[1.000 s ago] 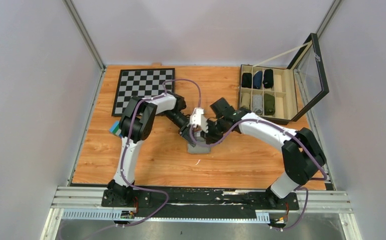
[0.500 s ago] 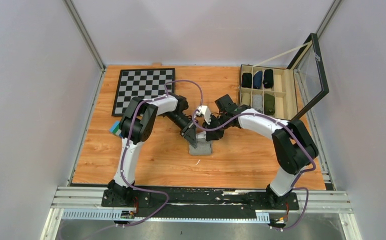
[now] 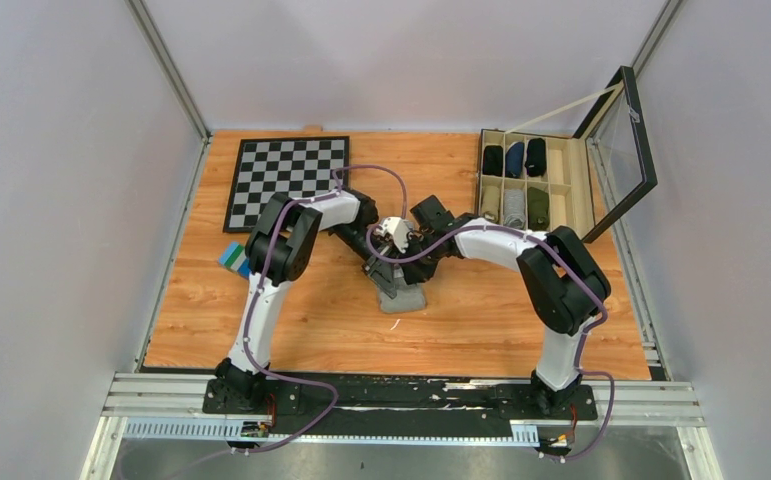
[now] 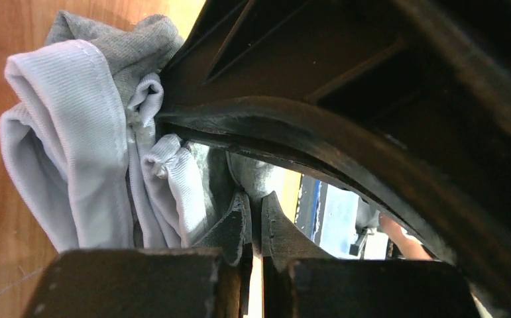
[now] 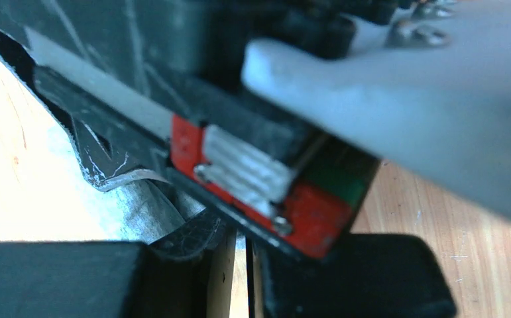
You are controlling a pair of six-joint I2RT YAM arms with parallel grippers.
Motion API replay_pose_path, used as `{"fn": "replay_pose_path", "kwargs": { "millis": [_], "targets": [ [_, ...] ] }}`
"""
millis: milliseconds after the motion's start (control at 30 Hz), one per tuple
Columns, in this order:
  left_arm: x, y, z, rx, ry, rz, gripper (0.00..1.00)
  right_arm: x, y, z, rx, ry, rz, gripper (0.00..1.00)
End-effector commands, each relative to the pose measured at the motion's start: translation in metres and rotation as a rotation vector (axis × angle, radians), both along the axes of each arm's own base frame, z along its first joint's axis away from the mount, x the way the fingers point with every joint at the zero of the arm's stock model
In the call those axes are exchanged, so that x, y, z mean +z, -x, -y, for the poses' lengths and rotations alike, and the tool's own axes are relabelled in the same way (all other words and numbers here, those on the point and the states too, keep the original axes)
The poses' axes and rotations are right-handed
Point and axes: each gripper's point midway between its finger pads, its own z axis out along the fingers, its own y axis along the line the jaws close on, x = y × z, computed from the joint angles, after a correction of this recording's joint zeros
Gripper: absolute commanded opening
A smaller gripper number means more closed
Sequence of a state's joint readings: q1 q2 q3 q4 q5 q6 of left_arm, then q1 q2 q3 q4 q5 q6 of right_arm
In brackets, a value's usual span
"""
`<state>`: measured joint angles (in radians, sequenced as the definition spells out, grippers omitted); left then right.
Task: Roll the underwear
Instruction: Roll the underwear to the center of the board.
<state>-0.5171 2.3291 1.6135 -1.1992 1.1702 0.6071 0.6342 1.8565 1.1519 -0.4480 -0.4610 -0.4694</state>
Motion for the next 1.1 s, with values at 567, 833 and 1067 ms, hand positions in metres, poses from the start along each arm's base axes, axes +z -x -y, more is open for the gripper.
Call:
{"fn": "replay_pose_path", "kwargs": {
  "millis": [567, 833, 1067],
  "targets": [
    [-0.031, 0.013, -0.011, 0.077, -0.221, 0.039, 0.00, 0.057, 0.001, 0.000, 0.044, -0.020, 0.138, 0.20],
    [-0.043, 0.007, -0.016, 0.035, -0.247, 0.065, 0.00, 0.099, 0.075, 0.012, 0.287, -0.177, 0.149, 0.36],
    [-0.056, 0.003, -0.022, -0.008, -0.257, 0.051, 0.00, 0.066, 0.106, 0.000, 0.528, -0.094, 0.230, 0.45]
  ]
}}
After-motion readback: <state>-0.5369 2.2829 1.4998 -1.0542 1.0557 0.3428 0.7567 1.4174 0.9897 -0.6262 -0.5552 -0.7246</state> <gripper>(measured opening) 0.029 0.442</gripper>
